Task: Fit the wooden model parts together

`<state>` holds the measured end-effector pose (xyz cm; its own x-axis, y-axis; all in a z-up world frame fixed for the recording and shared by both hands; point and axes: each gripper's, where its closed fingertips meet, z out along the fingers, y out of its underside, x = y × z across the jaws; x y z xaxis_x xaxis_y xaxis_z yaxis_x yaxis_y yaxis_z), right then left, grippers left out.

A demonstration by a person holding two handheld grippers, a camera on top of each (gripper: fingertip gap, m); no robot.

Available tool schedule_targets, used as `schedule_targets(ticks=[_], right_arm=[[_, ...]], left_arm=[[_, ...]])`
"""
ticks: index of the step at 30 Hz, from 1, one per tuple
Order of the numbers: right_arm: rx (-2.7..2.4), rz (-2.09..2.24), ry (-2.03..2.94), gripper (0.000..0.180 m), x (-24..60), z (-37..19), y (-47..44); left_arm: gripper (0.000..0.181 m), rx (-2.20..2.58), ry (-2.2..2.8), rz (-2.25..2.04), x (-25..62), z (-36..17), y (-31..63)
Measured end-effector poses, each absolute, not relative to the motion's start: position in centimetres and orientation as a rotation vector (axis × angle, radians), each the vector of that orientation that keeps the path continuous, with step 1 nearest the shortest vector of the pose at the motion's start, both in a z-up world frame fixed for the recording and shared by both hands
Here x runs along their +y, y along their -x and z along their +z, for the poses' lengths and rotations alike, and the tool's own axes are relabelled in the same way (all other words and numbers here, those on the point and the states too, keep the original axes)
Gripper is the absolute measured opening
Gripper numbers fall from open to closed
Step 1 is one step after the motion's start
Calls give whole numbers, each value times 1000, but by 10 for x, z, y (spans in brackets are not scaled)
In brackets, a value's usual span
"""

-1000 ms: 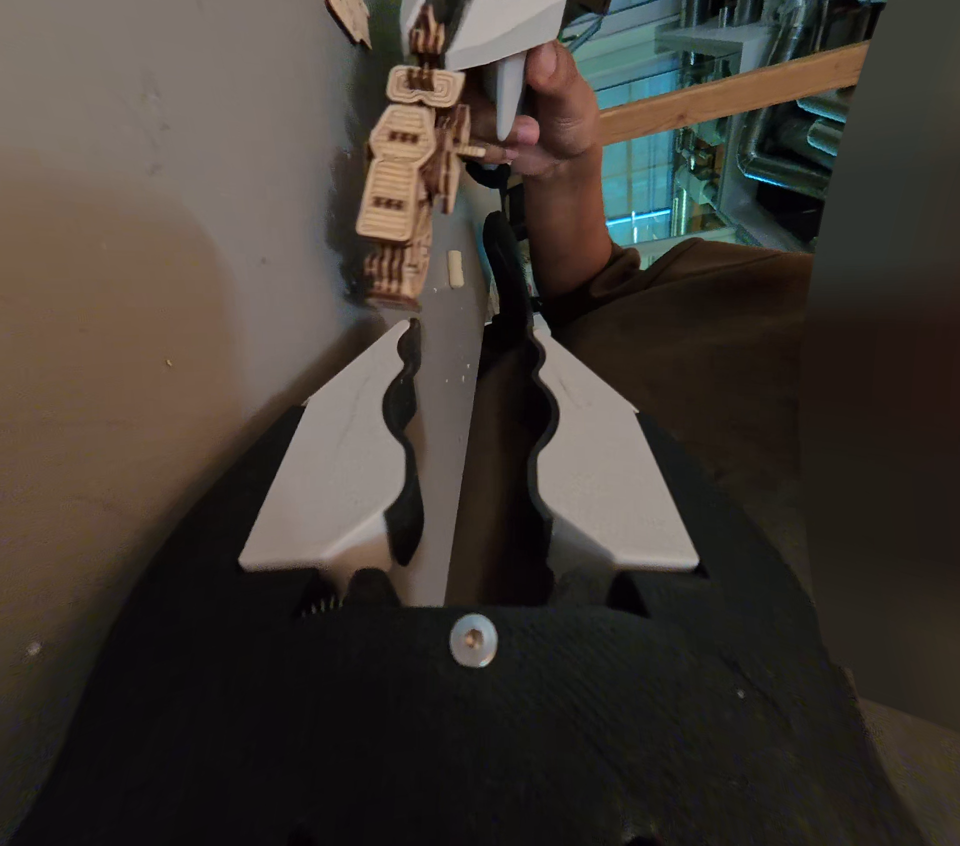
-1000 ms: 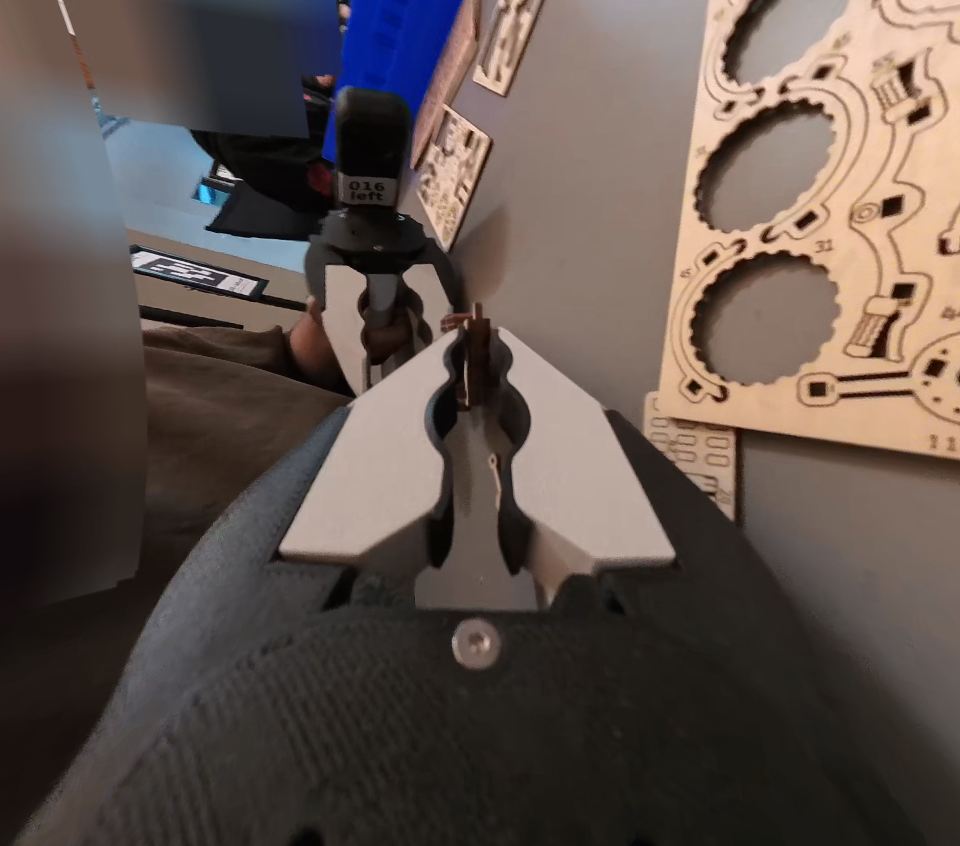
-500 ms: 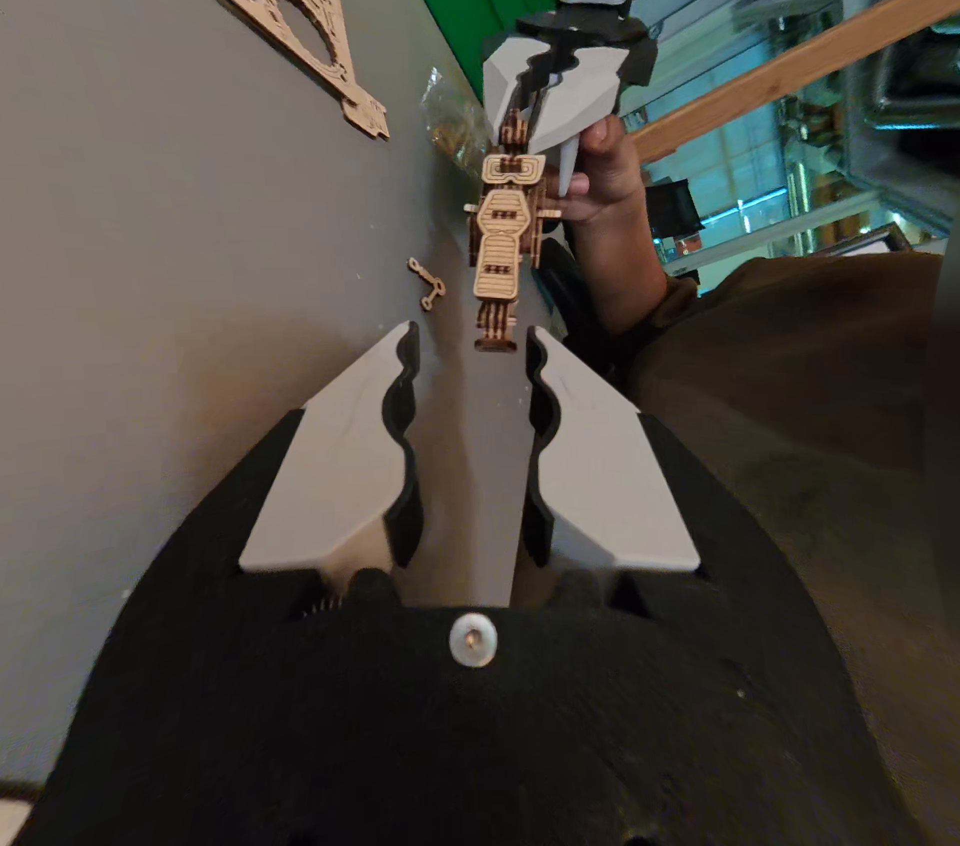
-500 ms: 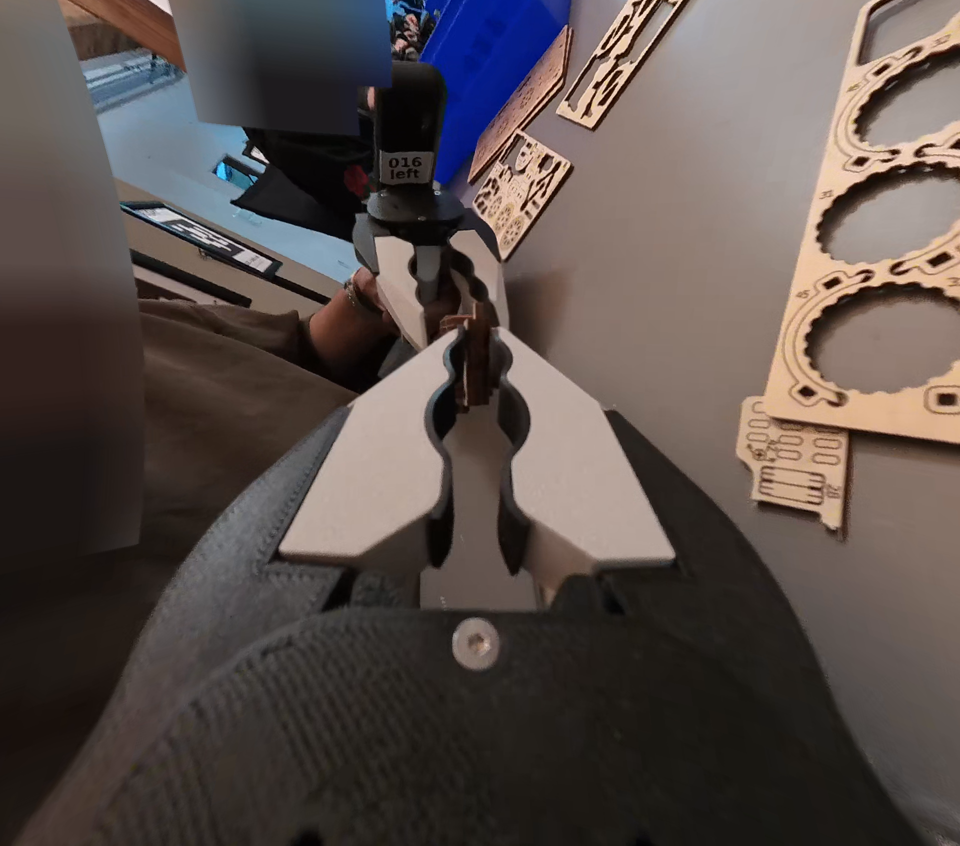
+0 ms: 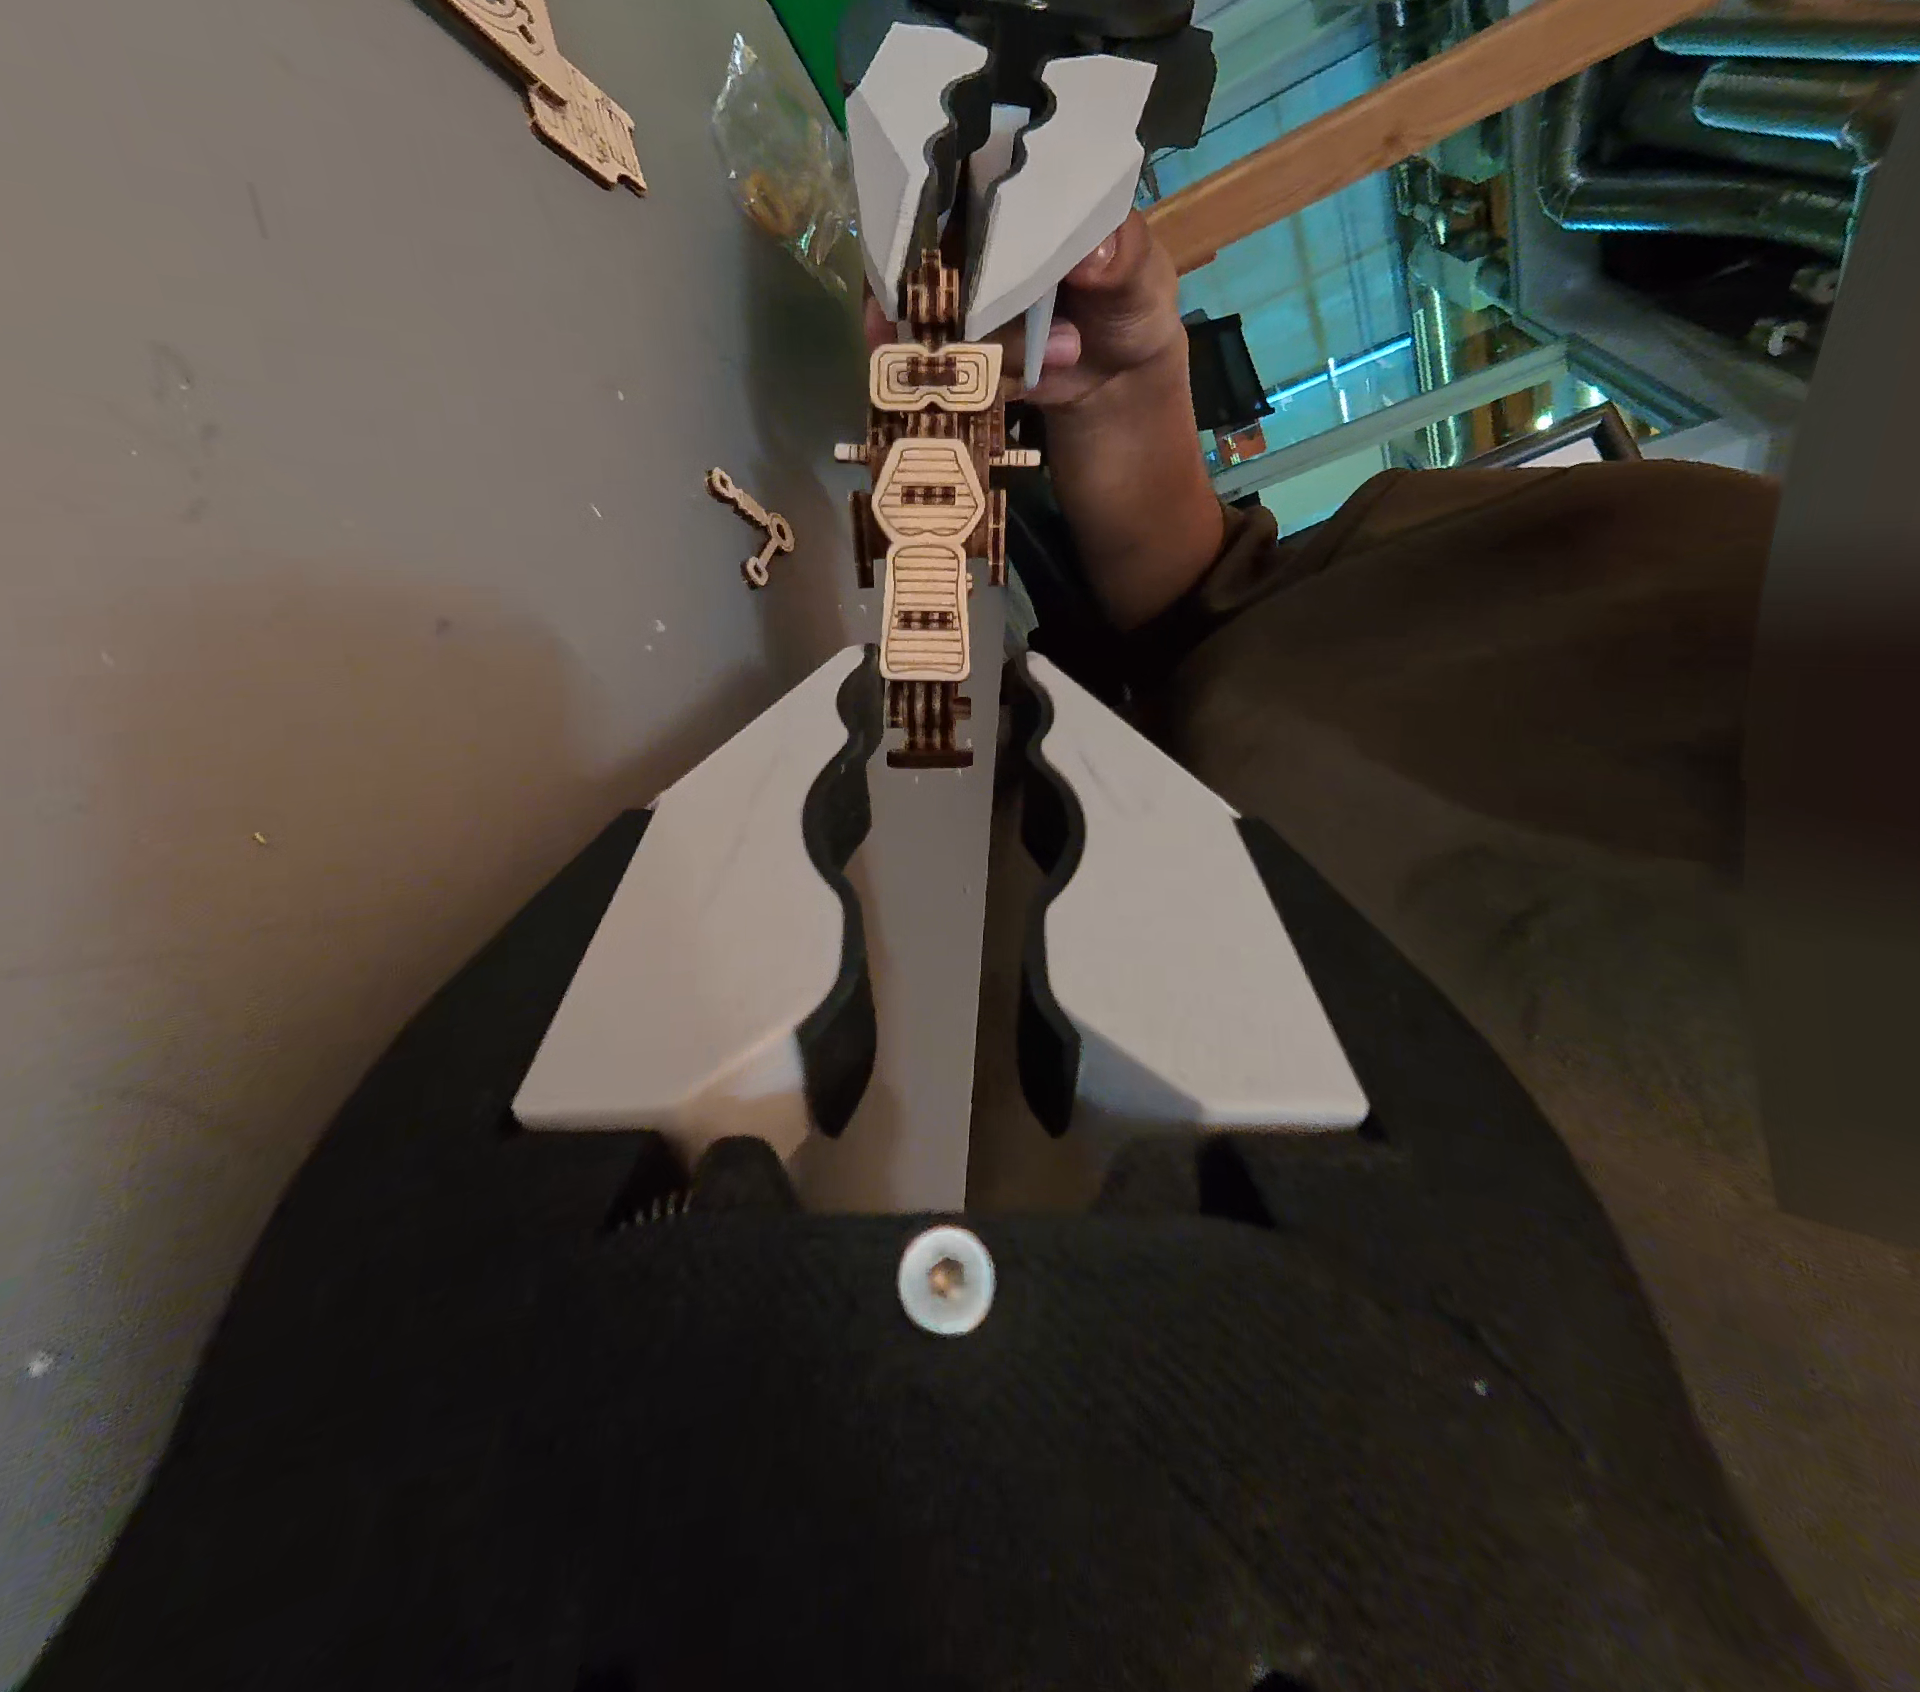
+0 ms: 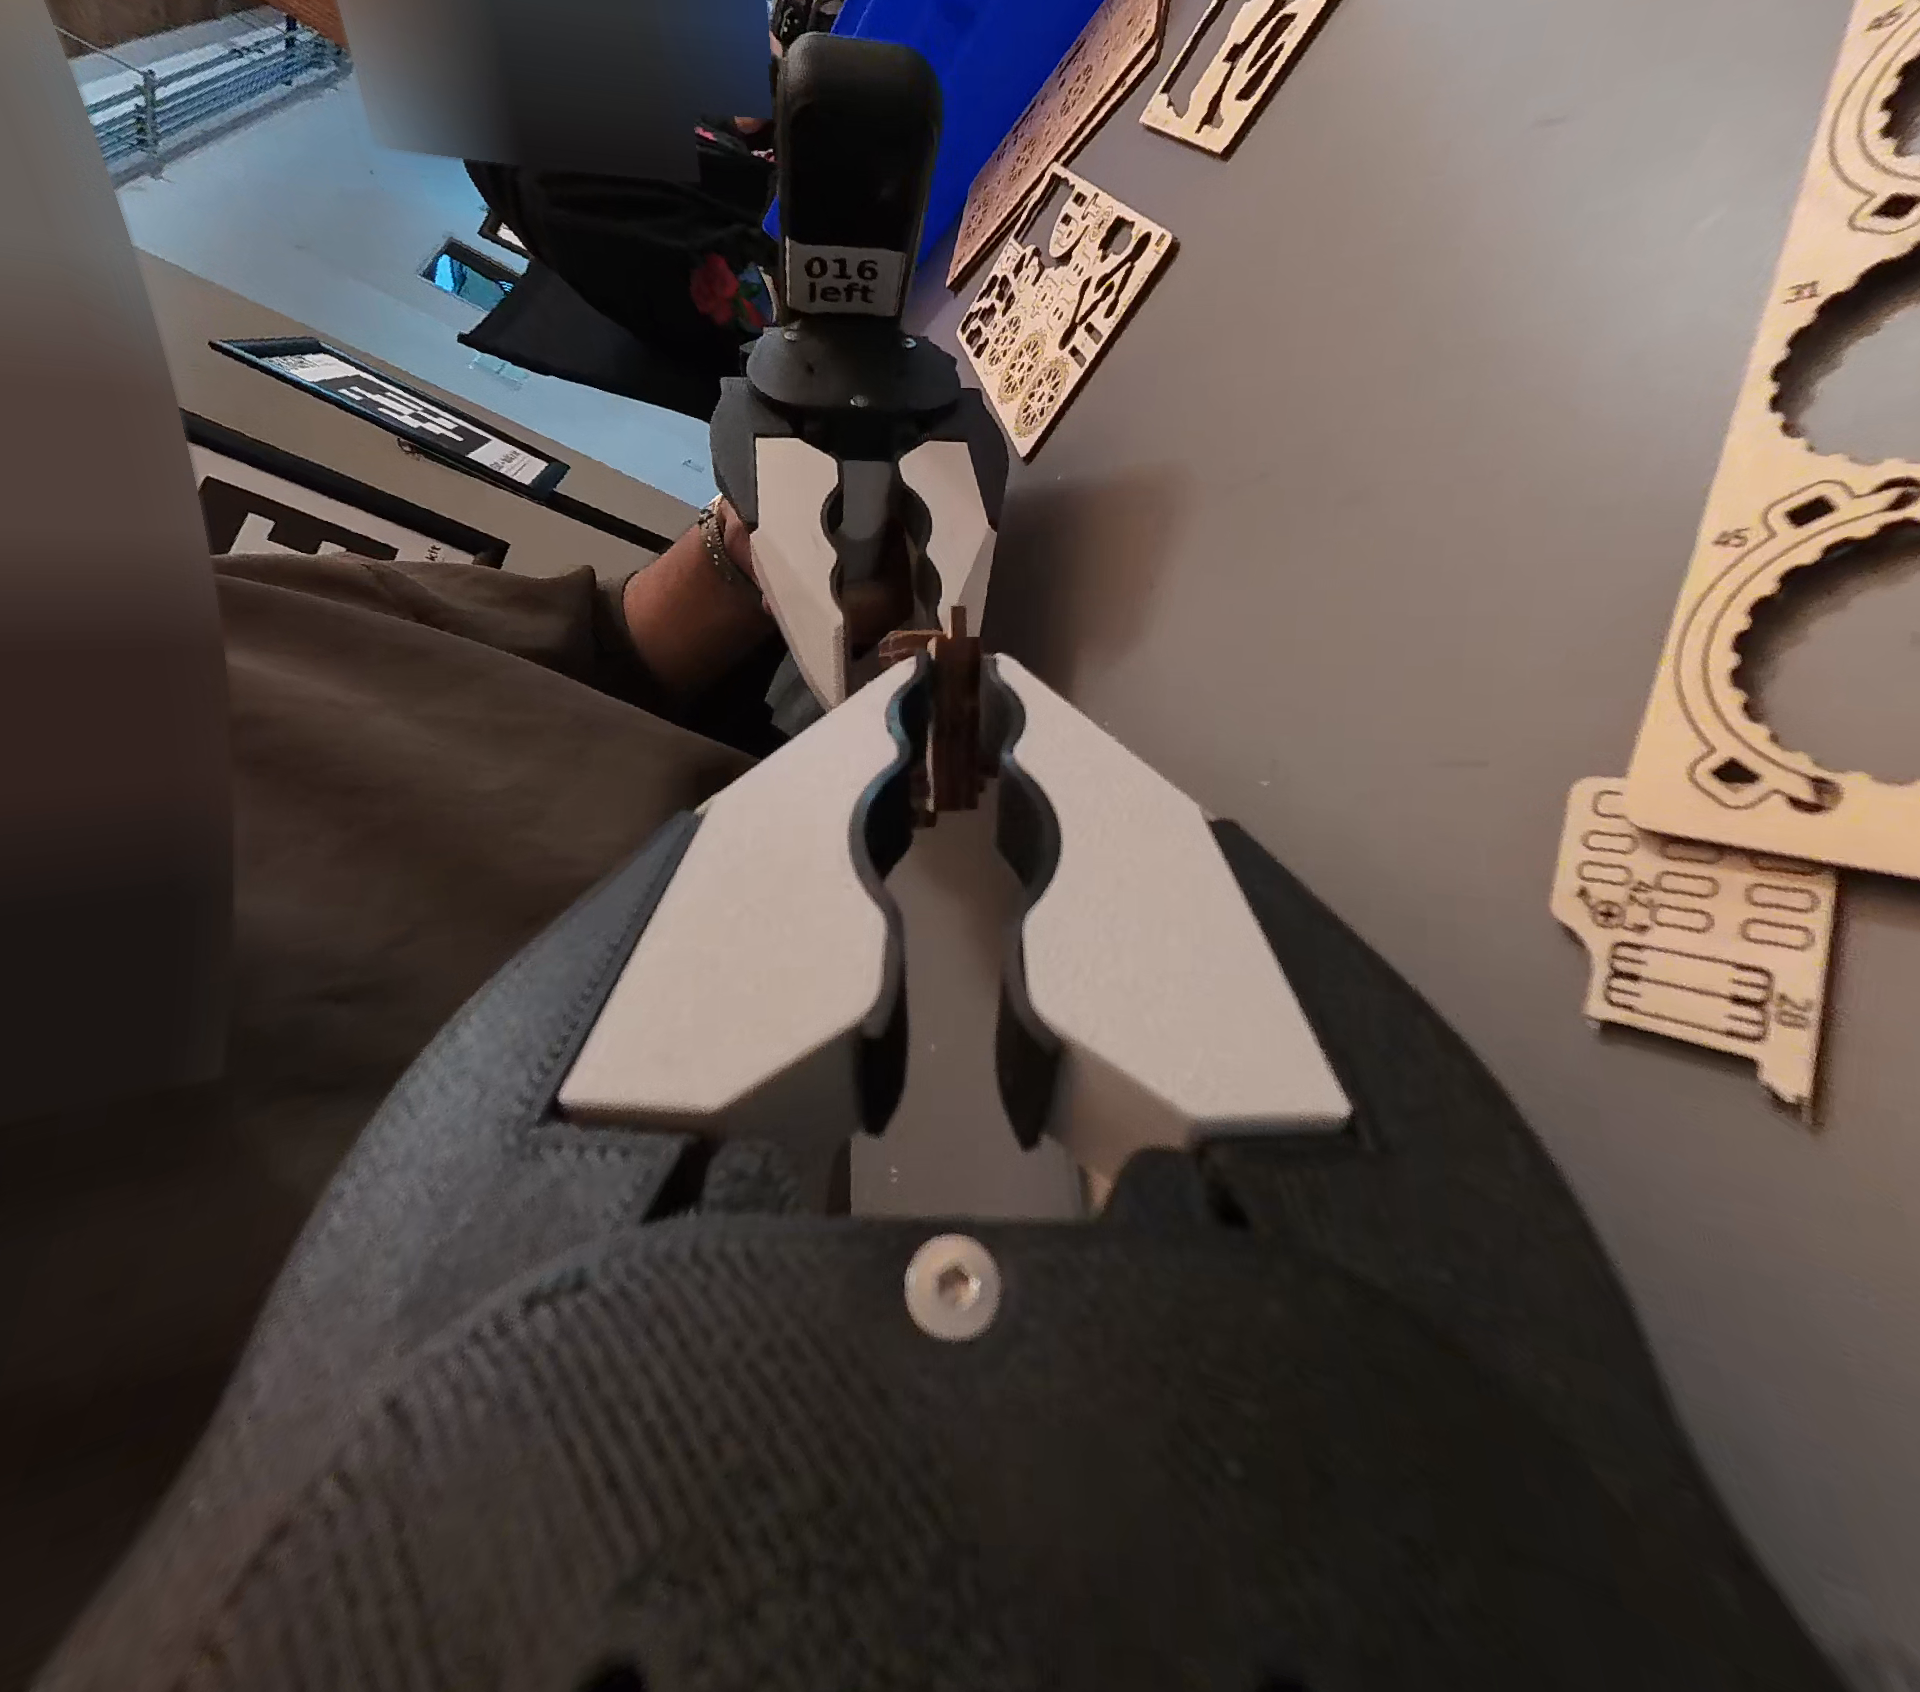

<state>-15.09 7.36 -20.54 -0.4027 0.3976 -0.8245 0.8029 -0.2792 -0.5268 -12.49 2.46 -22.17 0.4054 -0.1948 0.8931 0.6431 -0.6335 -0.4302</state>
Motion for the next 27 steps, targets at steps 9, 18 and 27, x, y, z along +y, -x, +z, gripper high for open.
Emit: schedule_targets(ticks=[9, 18, 27], right_arm=[[1641, -1694, -1468, 7, 70, -210, 149], [1639, -1689, -1448, 7, 66, -209, 147], [1614, -1741, -1445, 11, 66, -204, 151]], left_arm=[[24, -411, 1851, -1283, 25, -223, 137], [14, -366, 1878, -1314, 23, -225, 125], [14, -390, 1824, -1371, 24, -219, 125]])
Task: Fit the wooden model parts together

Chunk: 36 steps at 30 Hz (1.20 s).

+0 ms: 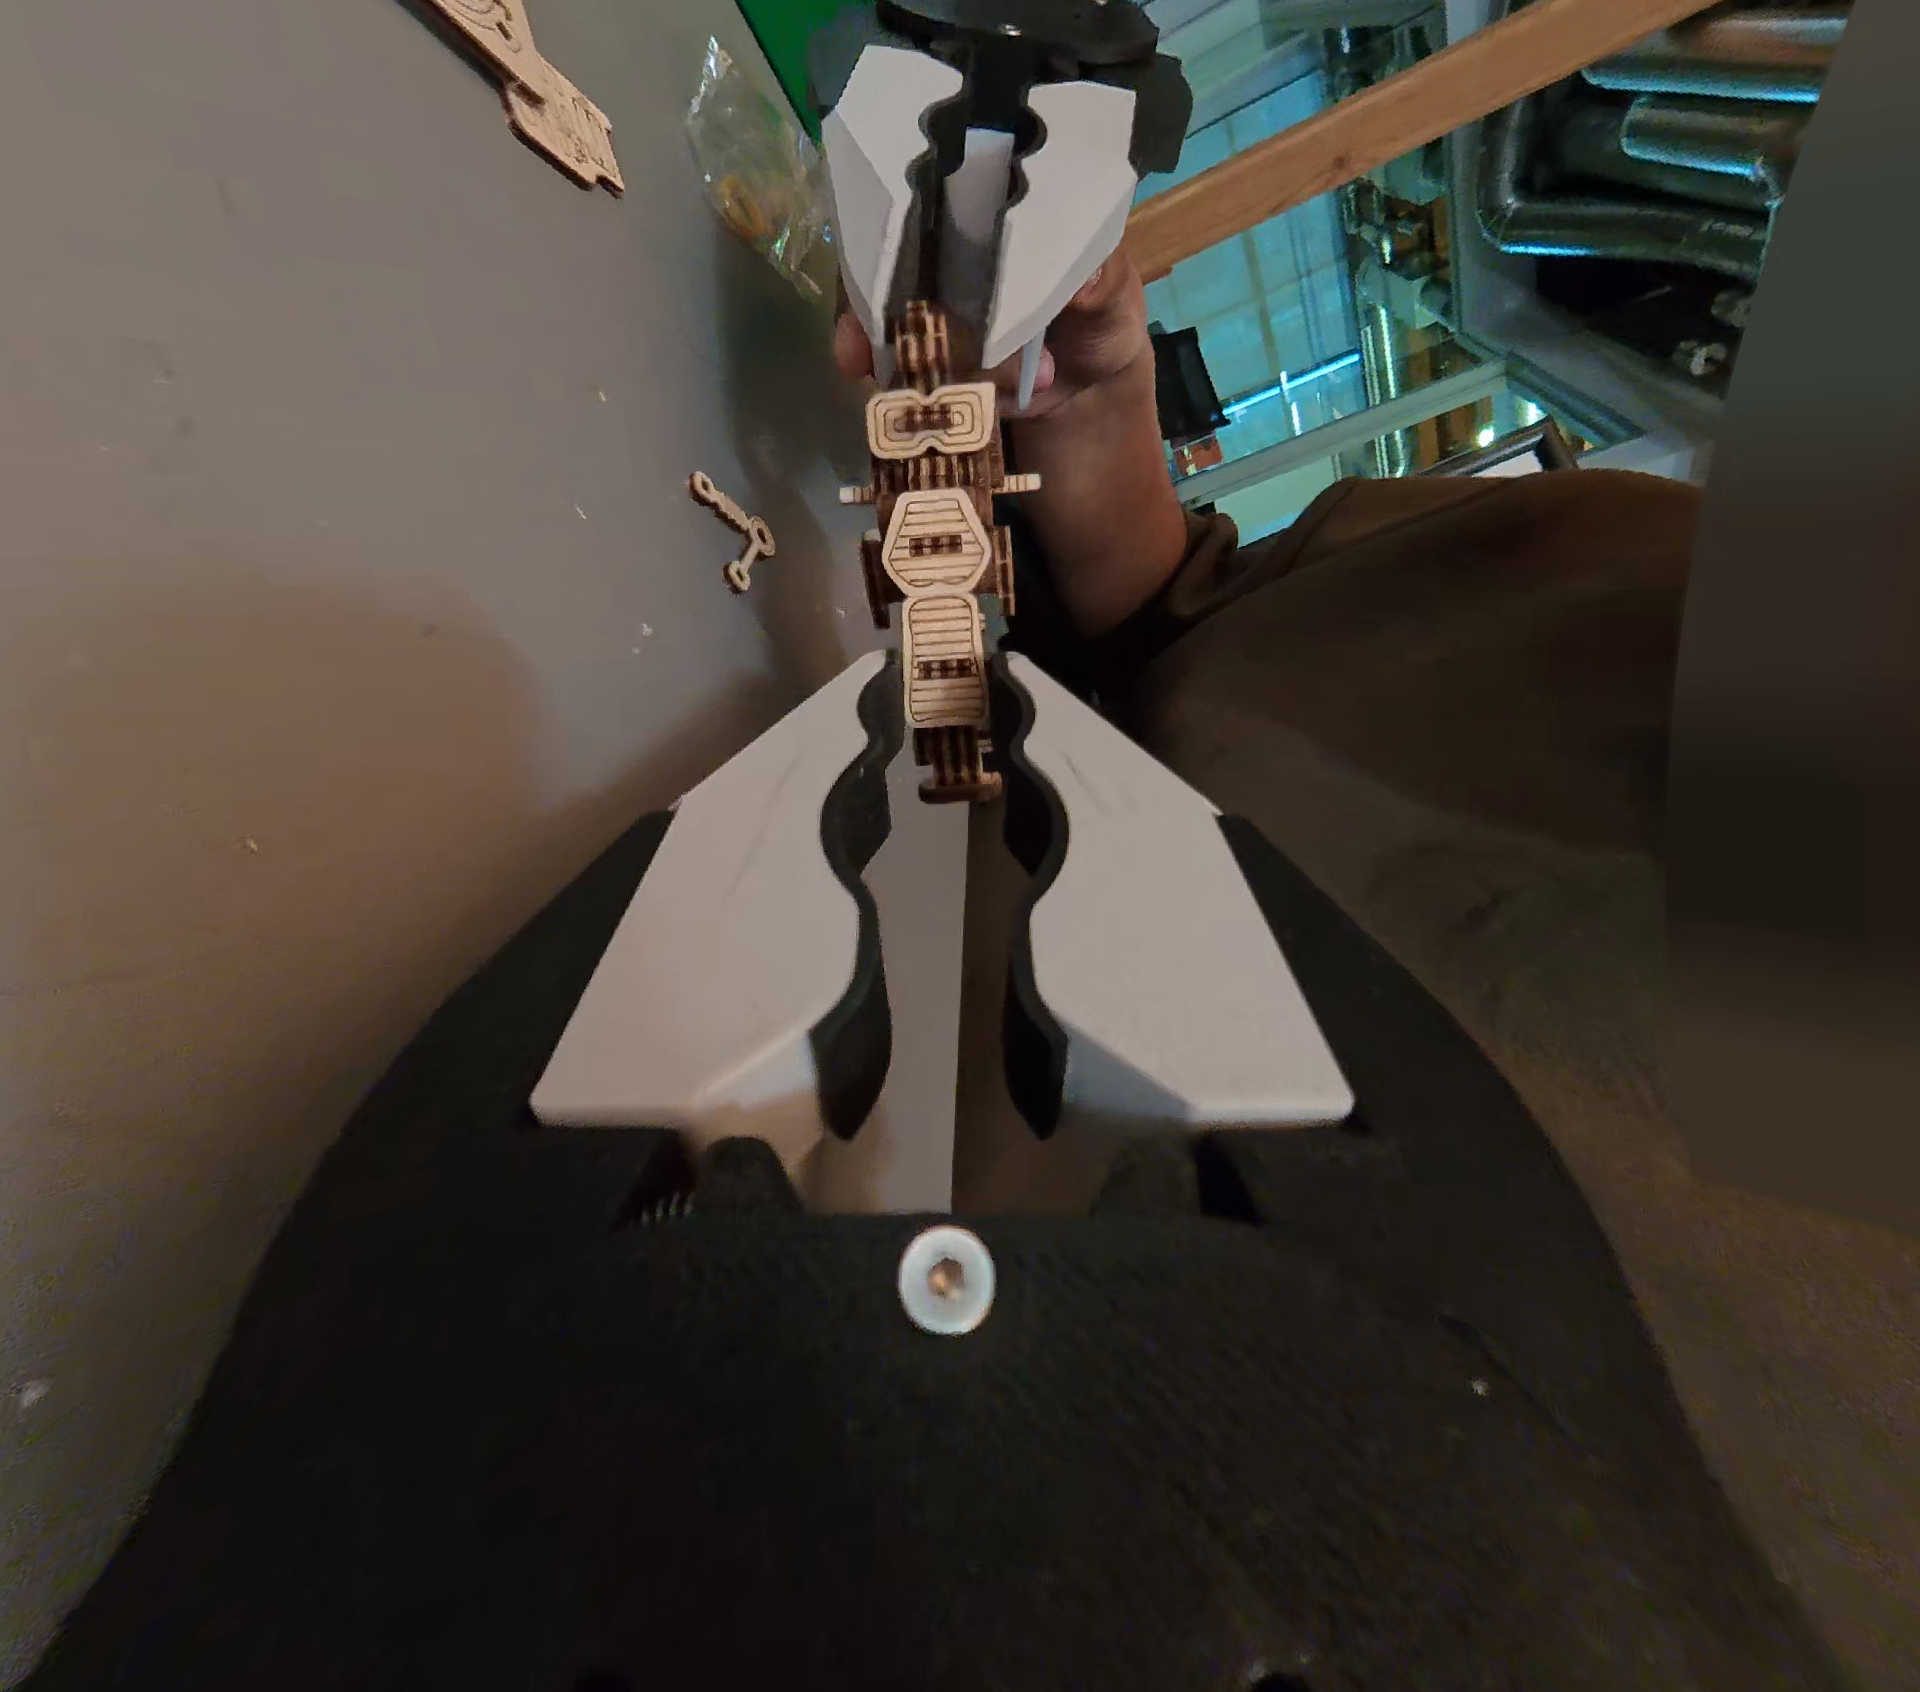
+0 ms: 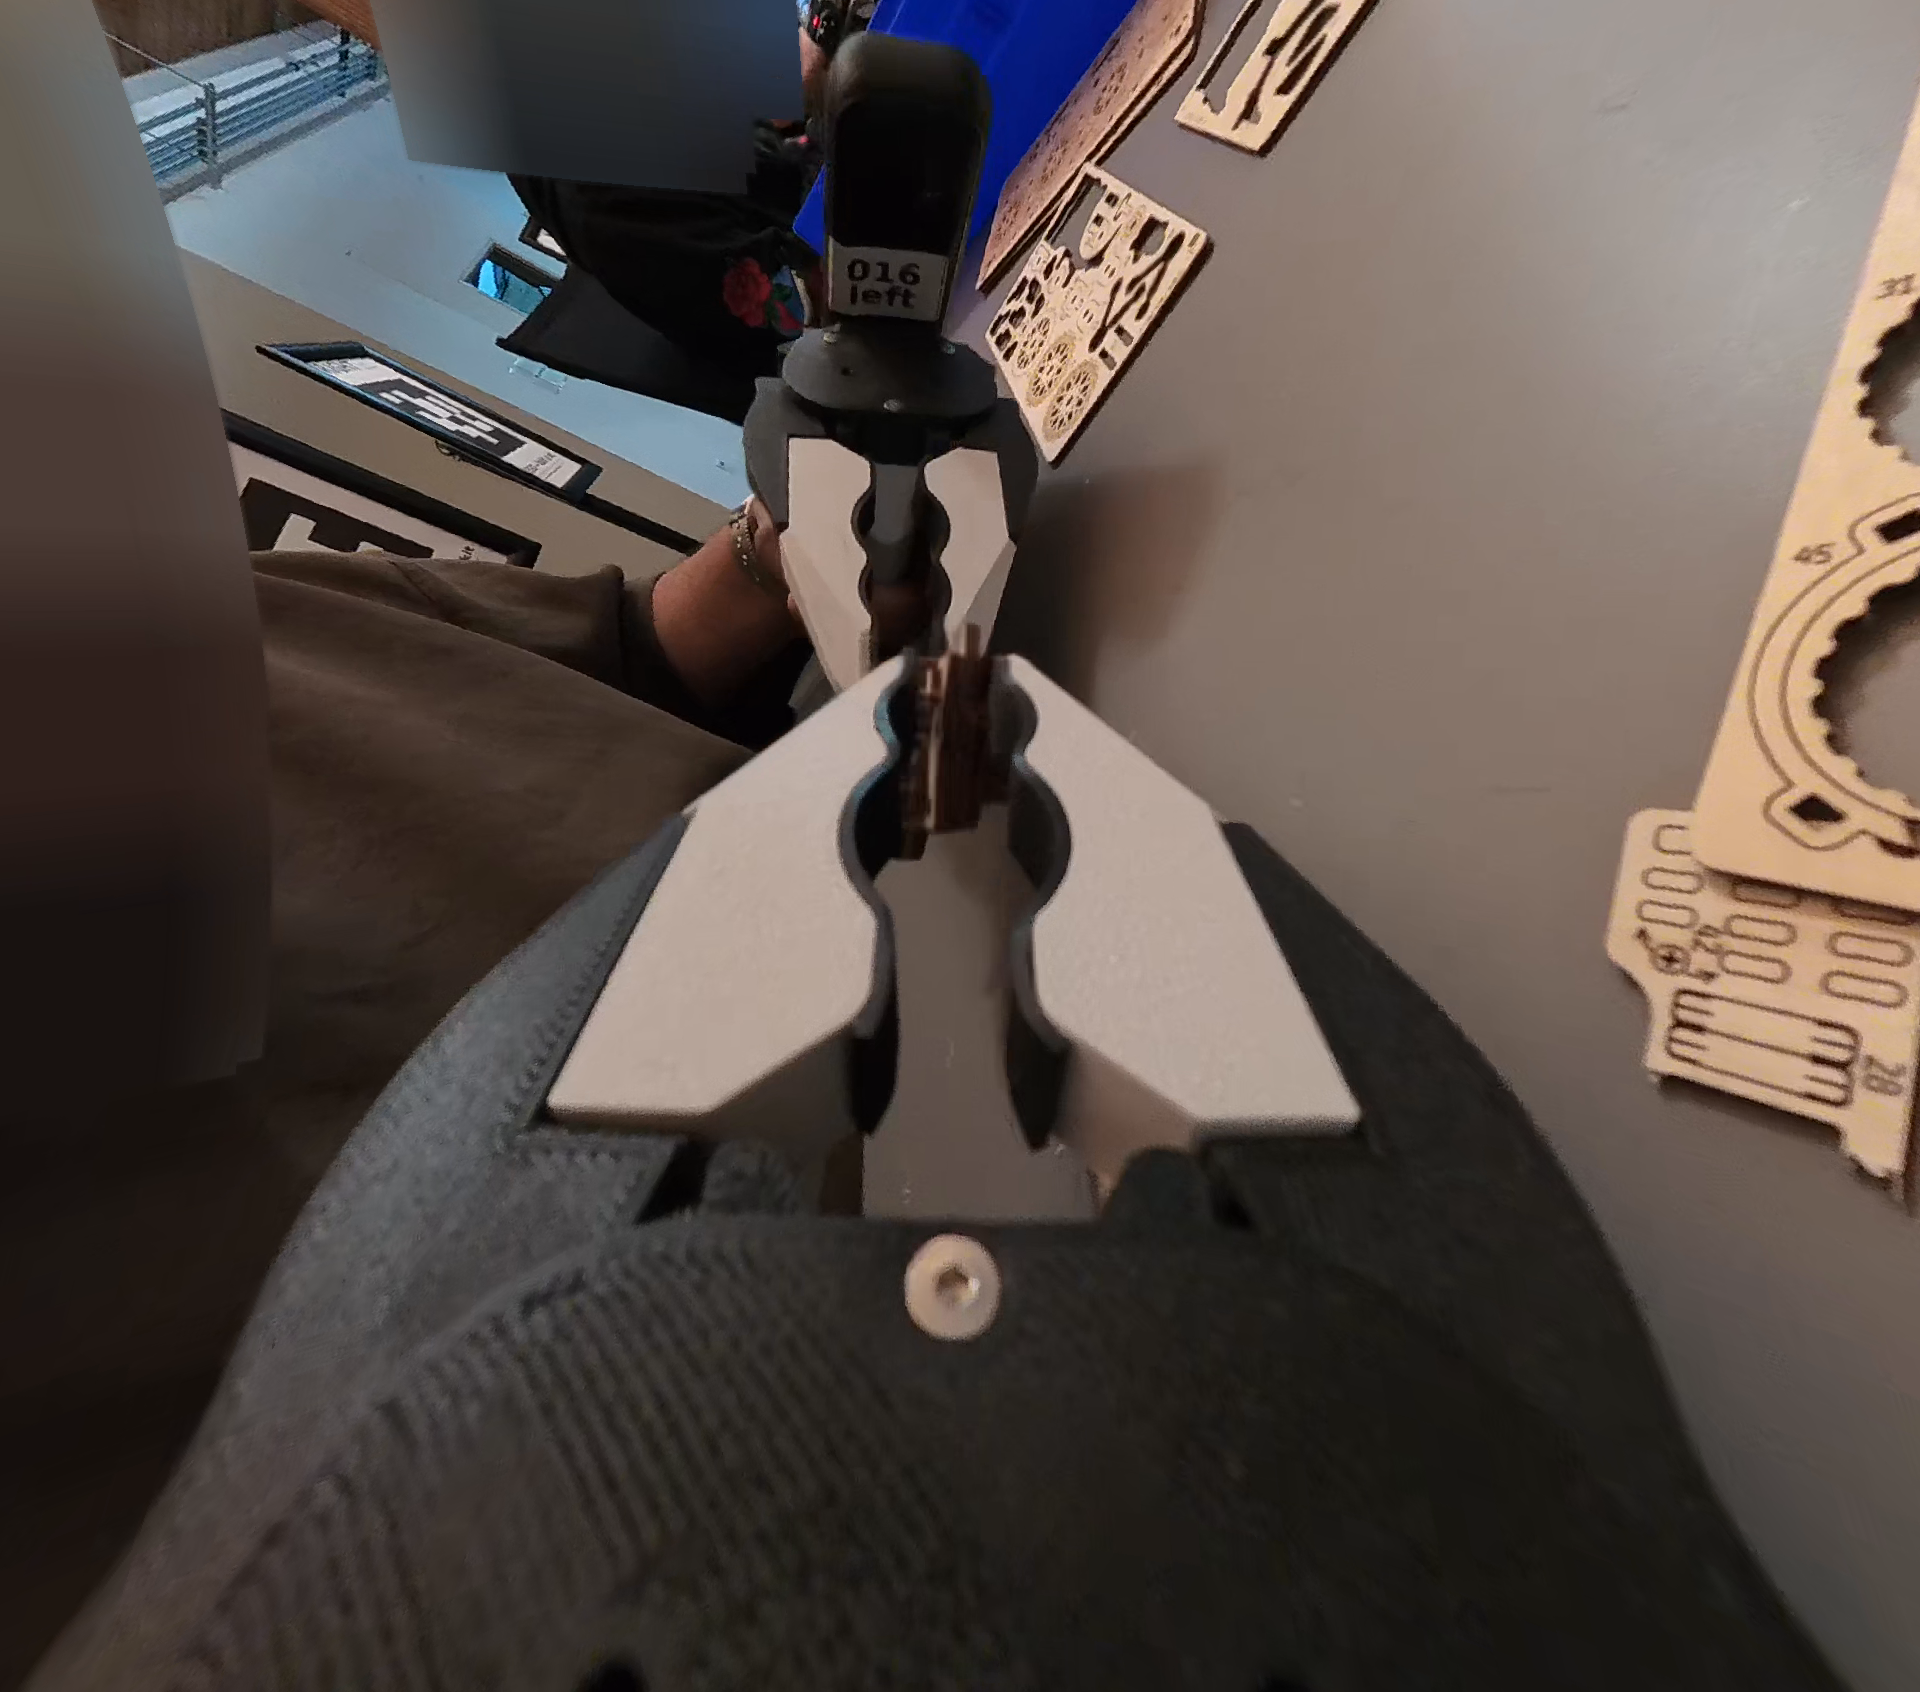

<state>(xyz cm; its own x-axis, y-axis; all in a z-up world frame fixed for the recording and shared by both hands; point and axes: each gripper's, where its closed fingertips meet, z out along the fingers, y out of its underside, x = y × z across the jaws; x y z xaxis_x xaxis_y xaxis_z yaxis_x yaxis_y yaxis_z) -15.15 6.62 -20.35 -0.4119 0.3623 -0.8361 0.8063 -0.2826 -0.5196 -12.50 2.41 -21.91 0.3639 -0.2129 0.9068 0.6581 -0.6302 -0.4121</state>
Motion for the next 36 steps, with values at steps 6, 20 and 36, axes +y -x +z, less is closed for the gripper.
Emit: schedule_targets(ticks=[6, 20, 36], right_arm=[[1627, -1826, -1512, 24, 81, -198, 160], [2407, -1536, -1784, 27, 94, -240, 127], [2835, -1167, -1640, 9, 70, -275, 115]], left_arm=[[13, -457, 1800, -1363, 26, -220, 134], [13, -785, 1555, -1287, 24, -218, 200], [13, -813, 1542, -1316, 29, -220, 192]])
